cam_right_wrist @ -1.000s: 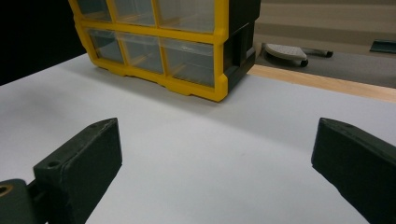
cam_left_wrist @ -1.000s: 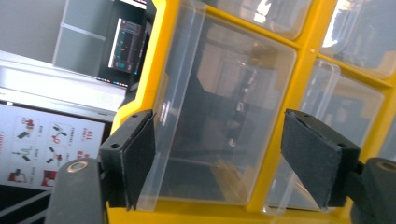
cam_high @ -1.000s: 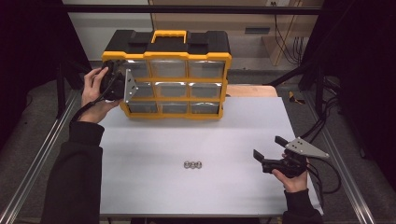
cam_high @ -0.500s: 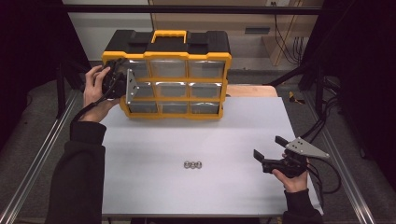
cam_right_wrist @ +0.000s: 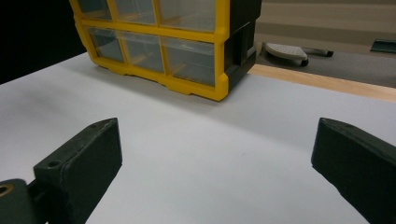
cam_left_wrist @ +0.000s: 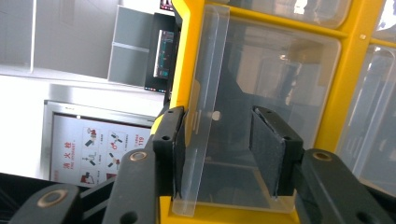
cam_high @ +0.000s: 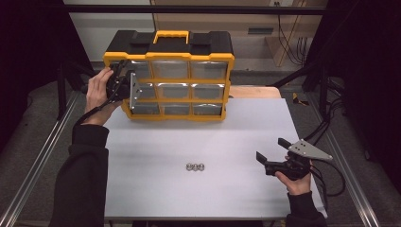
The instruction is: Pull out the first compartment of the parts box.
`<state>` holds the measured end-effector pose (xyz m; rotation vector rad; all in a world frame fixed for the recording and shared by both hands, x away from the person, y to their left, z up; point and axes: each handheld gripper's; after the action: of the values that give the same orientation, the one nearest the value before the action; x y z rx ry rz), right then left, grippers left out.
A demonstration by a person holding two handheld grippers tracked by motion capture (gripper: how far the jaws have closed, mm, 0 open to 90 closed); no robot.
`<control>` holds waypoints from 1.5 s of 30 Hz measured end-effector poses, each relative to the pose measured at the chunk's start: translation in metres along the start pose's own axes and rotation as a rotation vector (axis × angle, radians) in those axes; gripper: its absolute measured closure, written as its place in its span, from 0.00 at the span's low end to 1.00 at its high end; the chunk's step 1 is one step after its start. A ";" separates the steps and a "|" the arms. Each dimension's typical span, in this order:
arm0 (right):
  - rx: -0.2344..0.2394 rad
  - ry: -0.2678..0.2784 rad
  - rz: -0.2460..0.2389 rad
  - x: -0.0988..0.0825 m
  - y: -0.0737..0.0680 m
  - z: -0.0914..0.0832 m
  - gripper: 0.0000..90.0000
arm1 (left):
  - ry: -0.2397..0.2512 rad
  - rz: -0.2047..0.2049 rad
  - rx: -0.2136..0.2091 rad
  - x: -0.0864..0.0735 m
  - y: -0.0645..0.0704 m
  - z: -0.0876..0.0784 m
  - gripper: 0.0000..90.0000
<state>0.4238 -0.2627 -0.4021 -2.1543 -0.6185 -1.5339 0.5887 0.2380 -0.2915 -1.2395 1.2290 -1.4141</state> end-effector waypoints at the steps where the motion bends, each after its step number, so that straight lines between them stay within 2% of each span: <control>1: 0.000 0.000 0.000 0.000 0.000 0.000 0.02 | 0.002 0.002 0.006 0.000 0.000 0.000 0.62; 14: 0.001 -0.001 0.003 0.000 0.000 0.000 0.03 | 0.028 0.026 0.048 0.003 0.003 0.001 0.75; 18: 0.003 0.005 0.001 0.000 0.000 0.000 0.03 | 0.024 0.059 0.074 0.004 0.004 0.001 0.79; 23: 0.000 0.006 -0.001 0.000 0.000 0.000 0.03 | 0.021 0.070 0.105 0.004 0.007 0.001 0.85; 32: 0.001 0.007 -0.001 0.000 0.001 -0.001 0.03 | 0.040 0.074 0.154 0.002 0.013 0.002 0.87; 45: -0.003 0.012 0.003 0.001 0.001 -0.003 0.03 | 0.044 0.070 0.201 0.001 0.020 0.004 0.85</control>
<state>0.4226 -0.2648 -0.4005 -2.1460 -0.6094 -1.5463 0.5925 0.2338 -0.3111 -1.0242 1.1188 -1.4810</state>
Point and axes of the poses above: each handheld gripper's, and its own axes: z roughly forward along the jaws, x roughly out of its top, y roughly to its right, and after that the axes turned 4 degrees about x, right-handed
